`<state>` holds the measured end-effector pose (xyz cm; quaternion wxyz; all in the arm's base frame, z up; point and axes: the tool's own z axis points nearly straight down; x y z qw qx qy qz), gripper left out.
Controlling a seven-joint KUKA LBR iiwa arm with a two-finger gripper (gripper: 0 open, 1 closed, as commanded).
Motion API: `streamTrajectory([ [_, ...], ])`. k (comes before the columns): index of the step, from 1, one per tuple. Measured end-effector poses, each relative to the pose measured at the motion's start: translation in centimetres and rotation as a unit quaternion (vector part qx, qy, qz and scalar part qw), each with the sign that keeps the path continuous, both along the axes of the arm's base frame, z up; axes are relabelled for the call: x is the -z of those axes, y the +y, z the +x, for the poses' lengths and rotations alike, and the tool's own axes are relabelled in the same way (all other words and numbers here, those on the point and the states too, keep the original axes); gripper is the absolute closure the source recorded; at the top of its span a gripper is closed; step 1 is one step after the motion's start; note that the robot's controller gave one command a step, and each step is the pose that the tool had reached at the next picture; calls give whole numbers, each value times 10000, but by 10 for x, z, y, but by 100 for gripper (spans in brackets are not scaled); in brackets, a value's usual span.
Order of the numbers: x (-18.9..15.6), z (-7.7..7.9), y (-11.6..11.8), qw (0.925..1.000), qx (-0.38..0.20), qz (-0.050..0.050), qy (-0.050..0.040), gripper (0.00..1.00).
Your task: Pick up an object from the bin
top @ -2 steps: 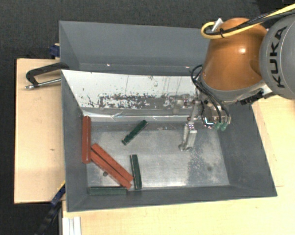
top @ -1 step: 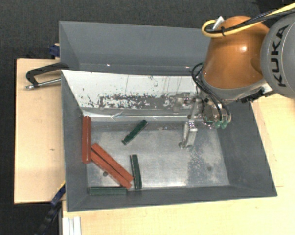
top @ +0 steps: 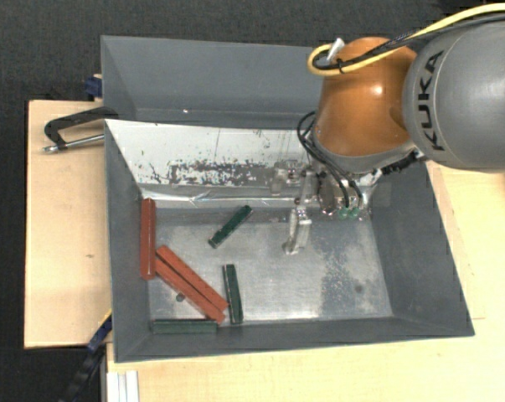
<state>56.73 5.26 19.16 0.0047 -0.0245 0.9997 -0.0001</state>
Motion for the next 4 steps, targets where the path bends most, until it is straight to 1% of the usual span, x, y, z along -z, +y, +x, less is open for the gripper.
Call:
streamTrajectory([
  [1,69,17,10,9999,-131,11,23,0],
  [2,100,25,11,9973,-728,3,54,0],
  [3,114,25,70,9825,-1864,2,31,100],
  [4,114,25,70,9825,-1862,2,31,100],
])
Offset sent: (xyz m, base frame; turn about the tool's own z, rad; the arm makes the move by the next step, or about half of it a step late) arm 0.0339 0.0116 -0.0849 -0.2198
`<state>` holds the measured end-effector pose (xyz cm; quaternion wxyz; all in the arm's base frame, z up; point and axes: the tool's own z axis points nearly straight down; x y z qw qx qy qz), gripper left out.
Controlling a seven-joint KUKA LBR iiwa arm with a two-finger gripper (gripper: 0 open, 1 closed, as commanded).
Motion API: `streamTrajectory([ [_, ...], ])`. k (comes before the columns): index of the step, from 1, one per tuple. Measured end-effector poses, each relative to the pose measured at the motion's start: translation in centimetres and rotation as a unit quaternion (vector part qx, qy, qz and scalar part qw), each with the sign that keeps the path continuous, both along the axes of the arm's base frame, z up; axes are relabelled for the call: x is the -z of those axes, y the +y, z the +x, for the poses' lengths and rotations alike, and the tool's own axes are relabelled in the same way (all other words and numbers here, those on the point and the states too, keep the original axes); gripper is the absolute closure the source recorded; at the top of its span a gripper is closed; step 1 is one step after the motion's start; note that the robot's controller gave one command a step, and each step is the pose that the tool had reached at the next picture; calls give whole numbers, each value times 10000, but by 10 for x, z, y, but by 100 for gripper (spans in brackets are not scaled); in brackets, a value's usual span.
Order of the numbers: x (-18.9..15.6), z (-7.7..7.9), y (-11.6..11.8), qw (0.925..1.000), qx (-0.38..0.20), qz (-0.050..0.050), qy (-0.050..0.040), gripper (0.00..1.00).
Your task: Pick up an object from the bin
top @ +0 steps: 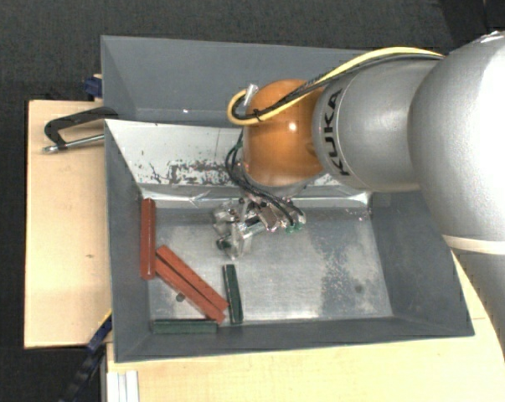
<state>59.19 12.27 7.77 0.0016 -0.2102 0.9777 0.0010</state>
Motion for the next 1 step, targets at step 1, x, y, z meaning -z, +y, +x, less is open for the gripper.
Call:
streamTrajectory([
  [1,-143,-5,0,10000,-81,3,-24,100],
])
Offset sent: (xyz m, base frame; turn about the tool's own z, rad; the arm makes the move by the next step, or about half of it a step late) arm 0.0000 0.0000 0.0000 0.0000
